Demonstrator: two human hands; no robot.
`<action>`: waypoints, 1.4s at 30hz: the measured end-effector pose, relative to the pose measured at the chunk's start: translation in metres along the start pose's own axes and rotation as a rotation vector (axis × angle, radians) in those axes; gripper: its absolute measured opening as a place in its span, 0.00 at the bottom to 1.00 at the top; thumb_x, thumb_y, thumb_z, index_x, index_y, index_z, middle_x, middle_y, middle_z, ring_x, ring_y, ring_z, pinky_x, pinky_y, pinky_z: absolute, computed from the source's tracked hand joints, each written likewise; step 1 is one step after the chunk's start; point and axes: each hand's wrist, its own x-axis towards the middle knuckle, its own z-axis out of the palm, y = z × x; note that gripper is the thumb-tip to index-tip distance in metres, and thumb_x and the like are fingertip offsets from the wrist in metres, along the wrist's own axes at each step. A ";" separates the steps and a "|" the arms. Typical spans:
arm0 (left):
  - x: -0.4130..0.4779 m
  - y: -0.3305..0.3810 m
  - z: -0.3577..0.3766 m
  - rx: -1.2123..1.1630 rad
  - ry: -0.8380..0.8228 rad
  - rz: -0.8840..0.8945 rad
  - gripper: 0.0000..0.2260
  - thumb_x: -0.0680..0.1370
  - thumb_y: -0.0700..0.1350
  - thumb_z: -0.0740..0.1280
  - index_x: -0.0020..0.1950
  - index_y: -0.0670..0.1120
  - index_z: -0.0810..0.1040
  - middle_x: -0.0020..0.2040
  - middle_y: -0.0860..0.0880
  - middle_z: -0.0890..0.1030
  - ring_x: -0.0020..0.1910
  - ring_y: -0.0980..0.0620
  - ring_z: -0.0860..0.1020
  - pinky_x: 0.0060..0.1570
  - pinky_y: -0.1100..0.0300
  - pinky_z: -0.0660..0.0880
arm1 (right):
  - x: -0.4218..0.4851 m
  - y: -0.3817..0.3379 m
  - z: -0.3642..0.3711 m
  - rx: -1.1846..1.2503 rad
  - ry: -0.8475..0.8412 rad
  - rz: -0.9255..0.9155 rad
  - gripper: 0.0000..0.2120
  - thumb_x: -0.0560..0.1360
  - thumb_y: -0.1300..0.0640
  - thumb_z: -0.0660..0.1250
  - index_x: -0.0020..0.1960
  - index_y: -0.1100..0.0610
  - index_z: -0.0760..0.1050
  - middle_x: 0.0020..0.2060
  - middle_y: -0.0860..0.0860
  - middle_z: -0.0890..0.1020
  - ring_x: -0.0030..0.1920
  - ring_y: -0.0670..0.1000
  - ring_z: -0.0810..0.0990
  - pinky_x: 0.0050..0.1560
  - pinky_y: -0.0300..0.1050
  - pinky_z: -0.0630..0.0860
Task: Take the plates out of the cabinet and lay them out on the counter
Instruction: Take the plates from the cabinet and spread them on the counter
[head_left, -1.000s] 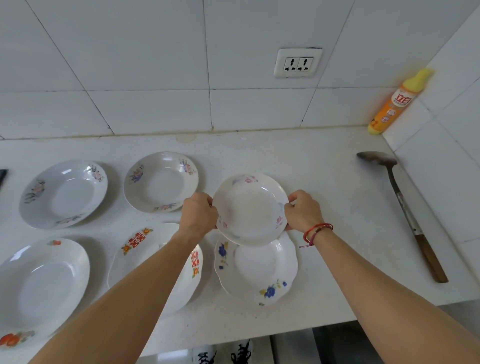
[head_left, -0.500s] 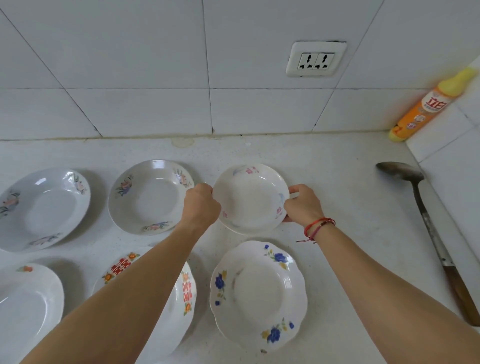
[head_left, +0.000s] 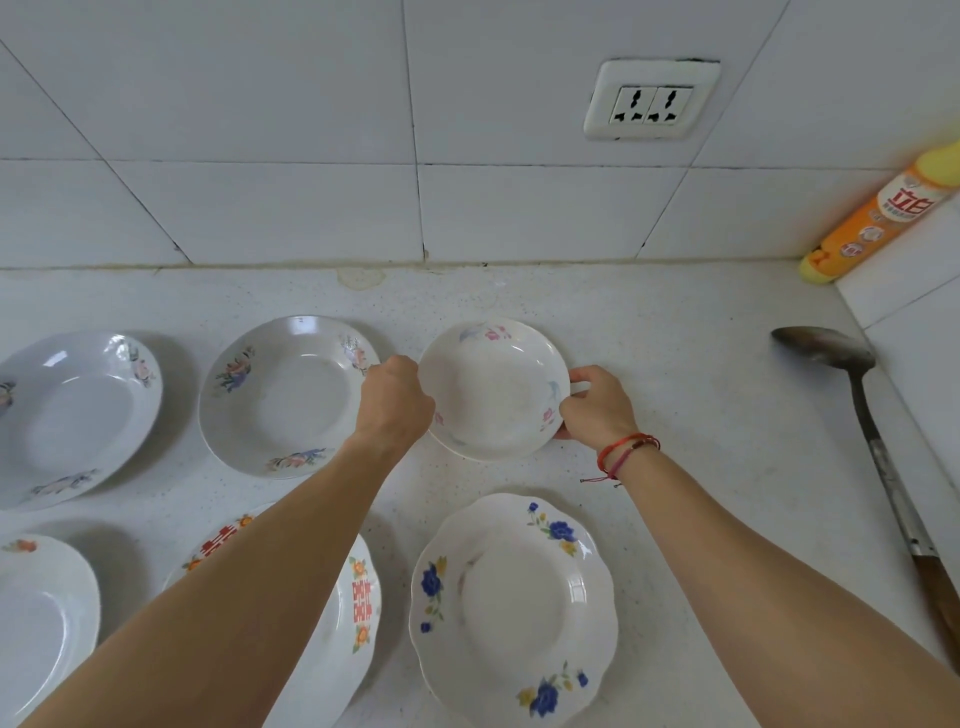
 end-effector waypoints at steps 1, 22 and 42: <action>0.001 0.000 0.000 0.002 0.001 -0.002 0.15 0.69 0.27 0.59 0.27 0.43 0.65 0.25 0.47 0.68 0.24 0.49 0.66 0.22 0.62 0.62 | 0.001 0.001 0.000 0.006 -0.003 -0.003 0.18 0.71 0.64 0.68 0.61 0.57 0.75 0.51 0.55 0.82 0.47 0.55 0.84 0.42 0.56 0.85; -0.030 -0.005 -0.021 0.306 0.070 0.256 0.14 0.78 0.46 0.65 0.60 0.41 0.77 0.53 0.41 0.79 0.48 0.39 0.80 0.44 0.48 0.77 | -0.032 -0.012 -0.005 -0.296 -0.014 -0.219 0.31 0.74 0.58 0.67 0.75 0.55 0.62 0.59 0.55 0.74 0.50 0.53 0.75 0.43 0.42 0.72; -0.144 -0.049 -0.113 0.454 0.186 0.402 0.35 0.75 0.68 0.53 0.76 0.49 0.61 0.78 0.42 0.60 0.75 0.39 0.59 0.70 0.43 0.63 | -0.167 -0.055 0.005 -0.830 0.193 -0.594 0.33 0.75 0.34 0.57 0.77 0.43 0.57 0.74 0.57 0.64 0.69 0.61 0.67 0.66 0.60 0.67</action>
